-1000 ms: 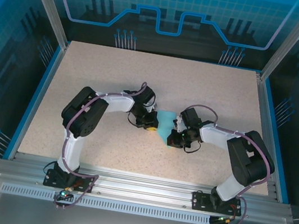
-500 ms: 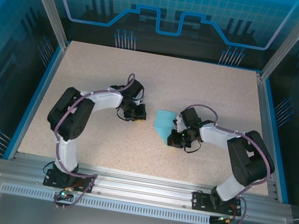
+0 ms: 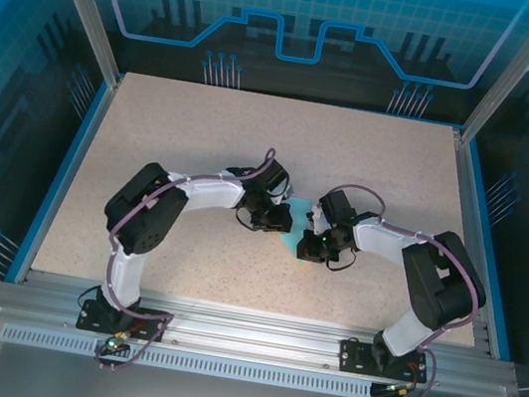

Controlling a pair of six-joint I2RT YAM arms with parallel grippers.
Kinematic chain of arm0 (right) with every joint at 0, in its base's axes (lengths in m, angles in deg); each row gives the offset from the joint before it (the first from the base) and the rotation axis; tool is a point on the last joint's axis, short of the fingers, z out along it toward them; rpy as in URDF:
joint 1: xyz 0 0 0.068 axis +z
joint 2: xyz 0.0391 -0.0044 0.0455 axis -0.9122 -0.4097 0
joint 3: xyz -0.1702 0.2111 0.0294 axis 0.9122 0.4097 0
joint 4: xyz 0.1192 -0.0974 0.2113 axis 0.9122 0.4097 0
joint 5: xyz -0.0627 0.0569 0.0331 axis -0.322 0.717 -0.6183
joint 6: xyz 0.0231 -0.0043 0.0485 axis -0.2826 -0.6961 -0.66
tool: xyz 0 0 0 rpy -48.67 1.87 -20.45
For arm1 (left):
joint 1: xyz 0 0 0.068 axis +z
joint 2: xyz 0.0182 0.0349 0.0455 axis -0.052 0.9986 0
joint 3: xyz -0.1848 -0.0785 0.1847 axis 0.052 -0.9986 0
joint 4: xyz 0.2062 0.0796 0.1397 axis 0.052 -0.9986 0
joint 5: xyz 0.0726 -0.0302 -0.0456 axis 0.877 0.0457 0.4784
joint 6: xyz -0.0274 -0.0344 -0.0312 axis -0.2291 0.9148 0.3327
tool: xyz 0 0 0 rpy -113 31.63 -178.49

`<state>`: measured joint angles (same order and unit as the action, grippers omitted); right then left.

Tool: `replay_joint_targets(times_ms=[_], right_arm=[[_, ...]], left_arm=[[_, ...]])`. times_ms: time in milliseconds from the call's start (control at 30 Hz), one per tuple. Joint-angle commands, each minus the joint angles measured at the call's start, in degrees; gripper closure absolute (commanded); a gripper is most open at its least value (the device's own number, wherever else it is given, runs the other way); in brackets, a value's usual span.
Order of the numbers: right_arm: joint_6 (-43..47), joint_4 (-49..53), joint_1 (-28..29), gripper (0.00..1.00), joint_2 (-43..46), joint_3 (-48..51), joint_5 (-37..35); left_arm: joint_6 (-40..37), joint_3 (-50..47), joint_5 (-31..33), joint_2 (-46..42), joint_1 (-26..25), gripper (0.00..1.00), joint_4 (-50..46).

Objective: Fold a paper plane with a square sheet of paper (fold left side to right side)
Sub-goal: Third fold the triangle at the center of the table.

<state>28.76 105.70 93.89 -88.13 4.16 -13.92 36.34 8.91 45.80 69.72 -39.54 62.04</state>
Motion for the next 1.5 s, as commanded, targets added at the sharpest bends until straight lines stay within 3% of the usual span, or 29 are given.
replay_joint_targets(times_ms=[0, 133, 400, 933, 1467], right_arm=[[0.1, 6.2, -0.4, 0.97, -1.7, 1.7, -4.2], [-0.2, 5.8, -0.4, 0.97, 1.3, 1.8, -3.1], [-4.6, 3.8, 0.8, 0.96, 6.0, -0.1, 0.1], [-6.9, 1.7, 3.4, 0.96, -4.4, -6.3, -1.9], [-4.5, 7.2, 0.1, 0.96, 4.4, 6.2, -3.0]], left_arm=[[-0.9, 3.4, 0.4, 2.8, -0.1, 0.84, -1.3], [-2.6, 5.1, 4.4, 5.7, -0.1, 0.84, -5.2], [-1.4, 2.1, 4.9, 7.3, -0.2, 0.85, -3.6], [-1.1, 2.1, 6.5, 8.2, -0.1, 0.86, -4.0], [-1.6, 2.8, 7.5, 9.6, 0.6, 0.87, -5.1]])
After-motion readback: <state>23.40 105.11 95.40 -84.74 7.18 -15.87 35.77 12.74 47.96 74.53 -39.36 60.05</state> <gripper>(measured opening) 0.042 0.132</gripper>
